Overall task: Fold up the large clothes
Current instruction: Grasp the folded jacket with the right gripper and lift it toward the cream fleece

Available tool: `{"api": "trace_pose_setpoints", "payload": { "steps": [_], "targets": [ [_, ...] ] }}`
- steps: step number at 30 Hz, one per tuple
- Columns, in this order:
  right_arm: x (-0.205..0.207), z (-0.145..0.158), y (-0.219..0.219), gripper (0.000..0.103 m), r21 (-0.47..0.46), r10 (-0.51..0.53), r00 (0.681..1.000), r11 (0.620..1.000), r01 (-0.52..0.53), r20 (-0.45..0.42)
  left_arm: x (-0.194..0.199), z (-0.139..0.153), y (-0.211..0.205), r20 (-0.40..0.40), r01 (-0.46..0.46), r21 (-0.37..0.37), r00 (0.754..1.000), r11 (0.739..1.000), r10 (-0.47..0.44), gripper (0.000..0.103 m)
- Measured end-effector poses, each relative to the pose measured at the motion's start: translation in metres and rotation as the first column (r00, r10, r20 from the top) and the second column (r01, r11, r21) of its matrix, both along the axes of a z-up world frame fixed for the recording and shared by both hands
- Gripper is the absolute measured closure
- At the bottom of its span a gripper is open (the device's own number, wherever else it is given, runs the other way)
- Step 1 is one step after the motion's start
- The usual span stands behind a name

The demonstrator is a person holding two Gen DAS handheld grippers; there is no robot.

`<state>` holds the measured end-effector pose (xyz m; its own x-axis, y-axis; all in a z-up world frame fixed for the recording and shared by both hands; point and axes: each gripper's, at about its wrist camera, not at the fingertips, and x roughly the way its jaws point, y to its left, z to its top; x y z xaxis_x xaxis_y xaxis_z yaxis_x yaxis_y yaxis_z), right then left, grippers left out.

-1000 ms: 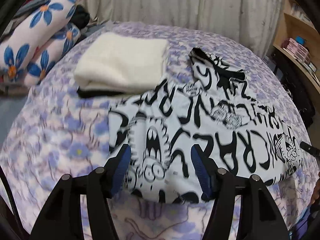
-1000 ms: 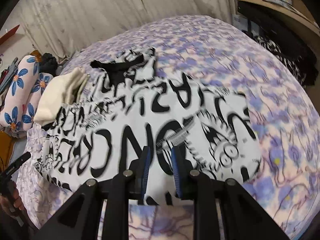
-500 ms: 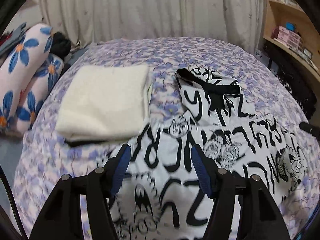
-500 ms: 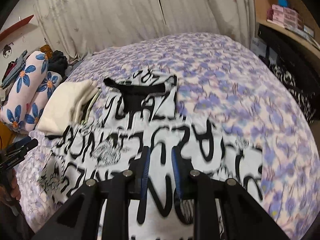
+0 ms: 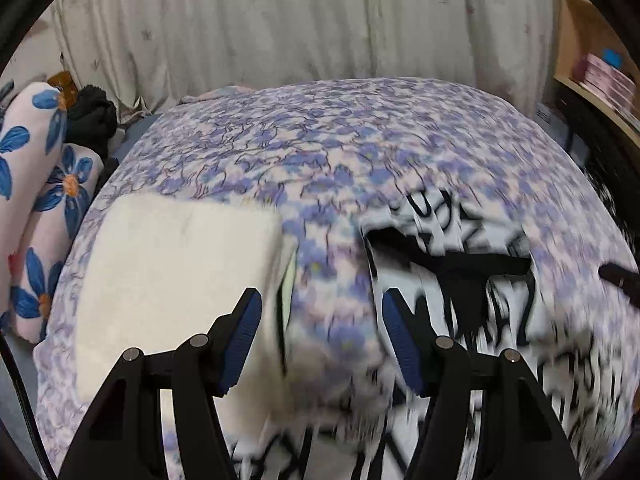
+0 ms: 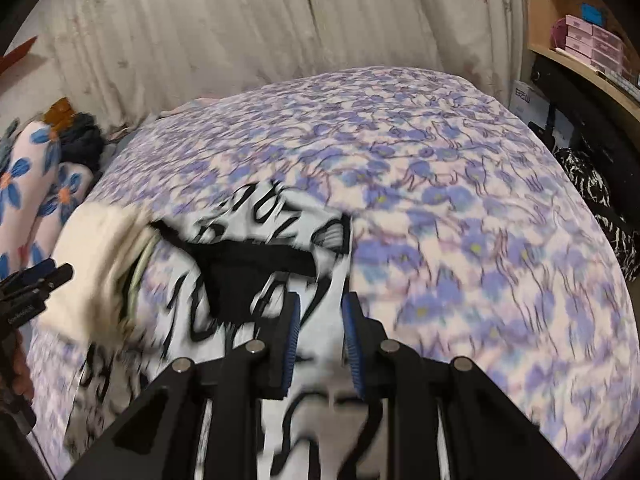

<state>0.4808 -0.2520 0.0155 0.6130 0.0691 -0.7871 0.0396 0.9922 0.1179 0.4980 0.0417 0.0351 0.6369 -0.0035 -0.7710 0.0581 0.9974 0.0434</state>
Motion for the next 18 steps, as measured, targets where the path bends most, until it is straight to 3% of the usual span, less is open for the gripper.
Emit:
{"api": "trace_pose_setpoints", "payload": {
  "steps": [8, 18],
  "targets": [
    [0.088, -0.034, -0.005, 0.081, 0.088, -0.058, 0.998, 0.994, 0.061, -0.034, 0.099, -0.041, -0.026, -0.048, -0.04, -0.011, 0.998, 0.999, 0.04, 0.042],
    [0.144, -0.085, -0.022, 0.081, 0.18, -0.068, 0.988, 0.979, 0.093, -0.139, 0.151, -0.113, -0.052, -0.167, -0.002, -0.027, 0.986, 1.0, -0.002, 0.042]
  ]
}}
